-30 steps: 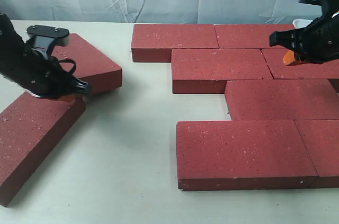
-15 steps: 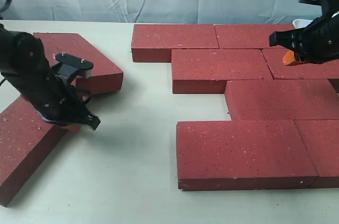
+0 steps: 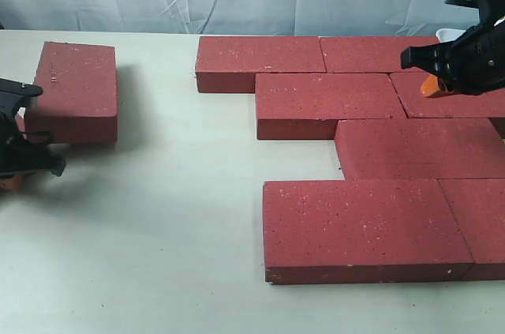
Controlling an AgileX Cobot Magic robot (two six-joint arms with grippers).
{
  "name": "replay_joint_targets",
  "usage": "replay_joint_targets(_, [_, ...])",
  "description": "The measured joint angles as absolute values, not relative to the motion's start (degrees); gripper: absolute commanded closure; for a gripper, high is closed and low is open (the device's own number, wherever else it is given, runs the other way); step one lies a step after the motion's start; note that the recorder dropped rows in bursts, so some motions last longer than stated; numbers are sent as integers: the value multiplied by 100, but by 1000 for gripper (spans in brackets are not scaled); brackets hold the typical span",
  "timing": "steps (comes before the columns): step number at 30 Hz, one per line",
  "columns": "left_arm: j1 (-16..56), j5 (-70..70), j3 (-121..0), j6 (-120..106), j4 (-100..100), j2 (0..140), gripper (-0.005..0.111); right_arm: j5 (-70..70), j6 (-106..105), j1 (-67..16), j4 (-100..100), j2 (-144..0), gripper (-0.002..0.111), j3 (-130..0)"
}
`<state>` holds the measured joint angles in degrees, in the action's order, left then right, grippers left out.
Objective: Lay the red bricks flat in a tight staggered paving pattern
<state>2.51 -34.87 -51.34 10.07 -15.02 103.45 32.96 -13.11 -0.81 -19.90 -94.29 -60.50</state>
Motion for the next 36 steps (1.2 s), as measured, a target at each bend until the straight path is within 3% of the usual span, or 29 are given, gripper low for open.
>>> replay_joint_targets(13, [1023,-3599,-5434,-1554,1314,9431,107,3235,-1311,-81,-2001,-9429,109,-6050])
replay_joint_targets(20, [676,-3047,-5512,-604,-97,8640,107,3225,-1311,-81,-2001,-9429,109,-6050])
replay_joint_targets(26, [330,-2889,-5531,708,-1629,9043,107,3225,-1311,-81,-2001,-9429,109,-6050])
replay_joint_targets(36, [523,-2405,-5541,-121,-508,10152,107,3213,-1311,-81,-2001,-9429,109,-6050])
